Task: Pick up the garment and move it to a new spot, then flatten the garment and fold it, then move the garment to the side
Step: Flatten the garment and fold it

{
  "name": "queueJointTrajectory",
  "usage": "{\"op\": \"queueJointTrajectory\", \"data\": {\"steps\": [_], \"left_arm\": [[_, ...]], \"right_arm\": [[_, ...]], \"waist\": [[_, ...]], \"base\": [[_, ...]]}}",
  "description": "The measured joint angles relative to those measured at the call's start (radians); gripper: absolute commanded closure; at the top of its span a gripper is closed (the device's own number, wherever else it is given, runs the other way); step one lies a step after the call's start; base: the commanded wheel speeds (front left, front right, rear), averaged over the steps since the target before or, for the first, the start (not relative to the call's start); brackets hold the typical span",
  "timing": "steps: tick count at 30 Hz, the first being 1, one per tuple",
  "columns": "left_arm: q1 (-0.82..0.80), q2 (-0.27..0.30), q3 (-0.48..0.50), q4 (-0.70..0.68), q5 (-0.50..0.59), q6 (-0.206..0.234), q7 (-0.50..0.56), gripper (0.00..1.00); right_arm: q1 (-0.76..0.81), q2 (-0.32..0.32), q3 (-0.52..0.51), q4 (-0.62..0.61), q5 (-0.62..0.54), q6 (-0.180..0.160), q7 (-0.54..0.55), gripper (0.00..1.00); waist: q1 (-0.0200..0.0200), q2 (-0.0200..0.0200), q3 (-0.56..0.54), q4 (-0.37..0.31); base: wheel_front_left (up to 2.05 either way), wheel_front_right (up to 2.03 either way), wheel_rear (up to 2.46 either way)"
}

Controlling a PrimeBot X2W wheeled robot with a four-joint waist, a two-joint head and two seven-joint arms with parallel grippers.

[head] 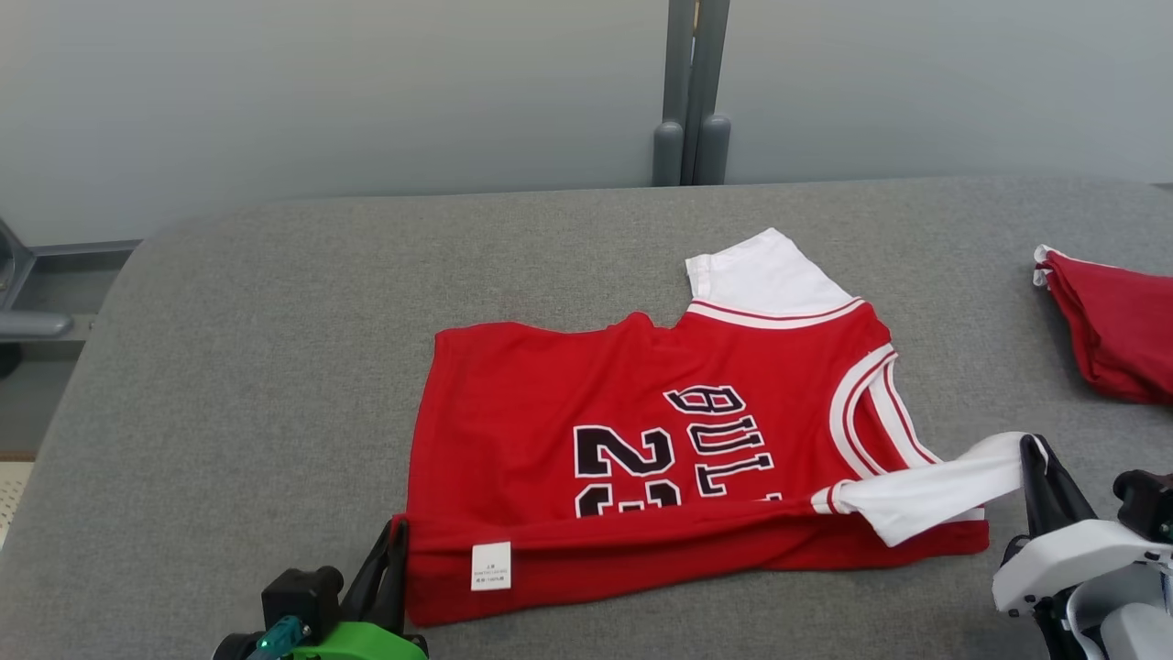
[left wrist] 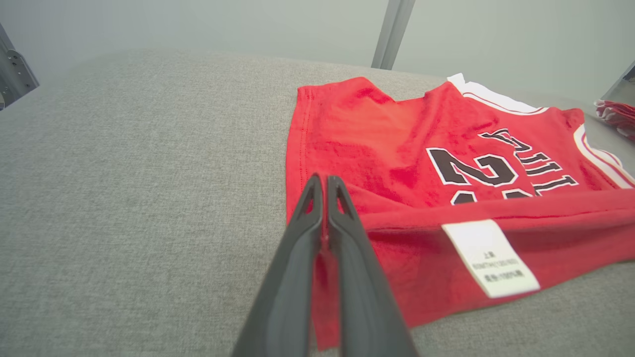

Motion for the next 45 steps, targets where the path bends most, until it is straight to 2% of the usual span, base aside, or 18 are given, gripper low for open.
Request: {"op": "queueJointTrajectory", "data": {"steps": [10, 23, 24, 25, 26, 27, 30, 33, 40, 45], "left_arm": [[-0.088, 0.0, -0.007, 0.049, -0.002, 0.0, 0.0, 1.0], [-0.173, -0.002, -0.01, 0.072, 0.005, 0.0, 0.0, 1.0], [-0.18, -0.002, -0.015, 0.074, 0.005, 0.0, 0.0, 1.0], [-0.187, -0.002, -0.018, 0.074, 0.004, 0.0, 0.0, 0.8], [-0.191, -0.002, -0.02, 0.074, 0.004, 0.0, 0.0, 0.53], [-0.194, -0.002, -0.021, 0.073, 0.001, 0.0, 0.0, 0.0], [-0.2, -0.002, -0.025, 0.069, -0.008, 0.0, 0.0, 0.0], [-0.197, -0.003, -0.013, 0.036, -0.013, 0.005, 0.0, 0.0], [-0.114, -0.002, 0.012, -0.001, -0.022, 0.014, 0.0, 0.0], [-0.066, -0.002, 0.023, -0.01, -0.025, 0.018, 0.0, 0.0]], "right_arm": [[-0.14, 0.009, -0.017, 0.183, -0.063, 0.0, -0.002, 1.0], [-0.247, 0.021, -0.022, 0.251, -0.116, 0.0, -0.007, 1.0], [-0.253, 0.024, -0.023, 0.252, -0.116, 0.0, -0.007, 0.71], [-0.259, 0.026, -0.026, 0.252, -0.116, 0.0, -0.007, 0.0], [-0.264, 0.03, -0.026, 0.249, -0.115, 0.0, -0.007, 0.0], [-0.268, 0.035, -0.02, 0.24, -0.111, 0.0, -0.007, 0.0], [-0.273, 0.044, -0.006, 0.193, -0.091, 0.0, -0.007, 0.0], [-0.245, 0.039, -0.051, 0.1, -0.08, 0.0, -0.007, 0.0], [-0.095, 0.044, -0.049, 0.085, -0.089, 0.0, -0.008, 0.0], [-0.035, 0.048, 0.013, 0.067, -0.095, 0.0, -0.008, 0.0]], "waist": [[0.0, 0.0, 0.045, 0.017], [0.0, 0.0, 0.103, 0.026], [0.0, 0.0, 0.108, 0.025], [0.0, 0.0, 0.113, 0.025], [0.0, 0.0, 0.118, 0.024], [0.0, 0.0, 0.122, 0.024], [0.0001, 0.0, 0.133, 0.022], [0.0002, 0.0, 0.136, 0.021], [0.0001, 0.0, 0.119, 0.02], [0.0001, 0.0, 0.109, 0.014]], "base": [[0.0, 0.0, 0.0], [0.0, 0.0, 0.0], [0.0, 0.0, 0.0], [0.0, 0.0, 0.0], [0.0, 0.0, 0.0], [0.0, 0.0, 0.0], [0.0, 0.0, 0.0], [0.0, 0.0, 0.0], [0.0, 0.0, 0.0], [0.0, 0.0, 0.0]]}}
